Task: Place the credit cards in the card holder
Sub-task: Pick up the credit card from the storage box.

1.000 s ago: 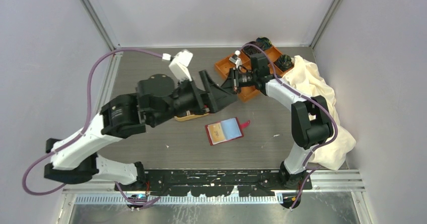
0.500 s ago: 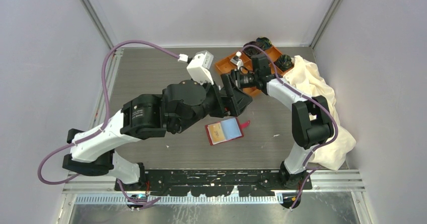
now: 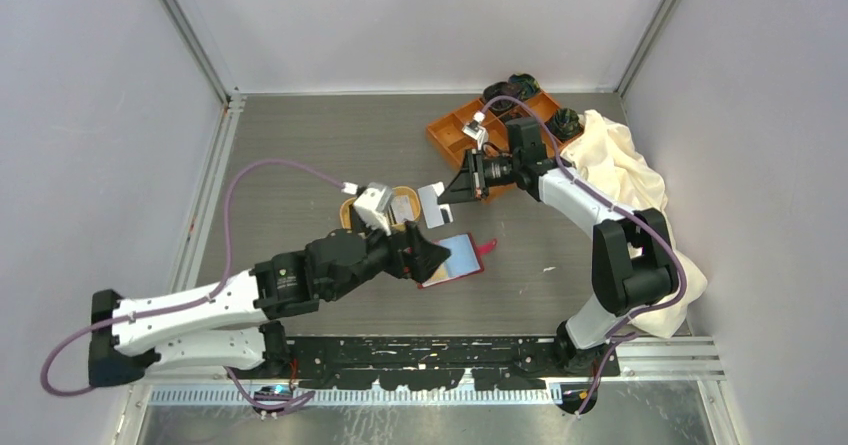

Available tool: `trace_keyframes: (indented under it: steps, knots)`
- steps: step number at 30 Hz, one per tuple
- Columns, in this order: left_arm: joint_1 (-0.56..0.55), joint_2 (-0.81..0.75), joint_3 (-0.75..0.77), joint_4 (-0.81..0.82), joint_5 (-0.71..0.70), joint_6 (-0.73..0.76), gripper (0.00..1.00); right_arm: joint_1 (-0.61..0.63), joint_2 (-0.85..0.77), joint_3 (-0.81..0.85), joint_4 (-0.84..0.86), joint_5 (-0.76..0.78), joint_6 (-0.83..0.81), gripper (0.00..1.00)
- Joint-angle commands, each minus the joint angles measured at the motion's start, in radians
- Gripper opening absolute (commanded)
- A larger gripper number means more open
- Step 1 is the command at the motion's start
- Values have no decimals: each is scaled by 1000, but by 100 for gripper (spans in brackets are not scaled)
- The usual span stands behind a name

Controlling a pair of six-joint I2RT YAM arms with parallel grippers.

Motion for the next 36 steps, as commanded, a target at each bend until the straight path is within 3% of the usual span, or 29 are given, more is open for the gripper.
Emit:
trace_keyframes:
  steps: [1, 5, 9, 14, 17, 21, 36]
  knots:
    - [221, -197, -373, 601, 334, -8, 88, -1, -59, -21, 54, -34, -29, 2]
    - [336, -129, -514, 758, 506, -69, 83, -3, -31, -22, 54, -48, -34, 2]
    - [457, -18, -650, 1025, 606, -136, 81, -2, -16, -4, -14, -44, -103, 2]
    - [626, 288, -808, 1678, 781, -376, 78, -1, 0, 1, -36, -52, -131, 2]
    - [657, 457, -735, 1700, 900, -459, 72, 1, 16, 4, -39, -62, -130, 2]
    - [660, 546, -703, 1700, 918, -441, 71, 1, 16, 6, -44, -65, -138, 2]
    - [660, 269, -853, 1700, 854, -239, 72, 1, 23, 29, -111, -76, -189, 2]
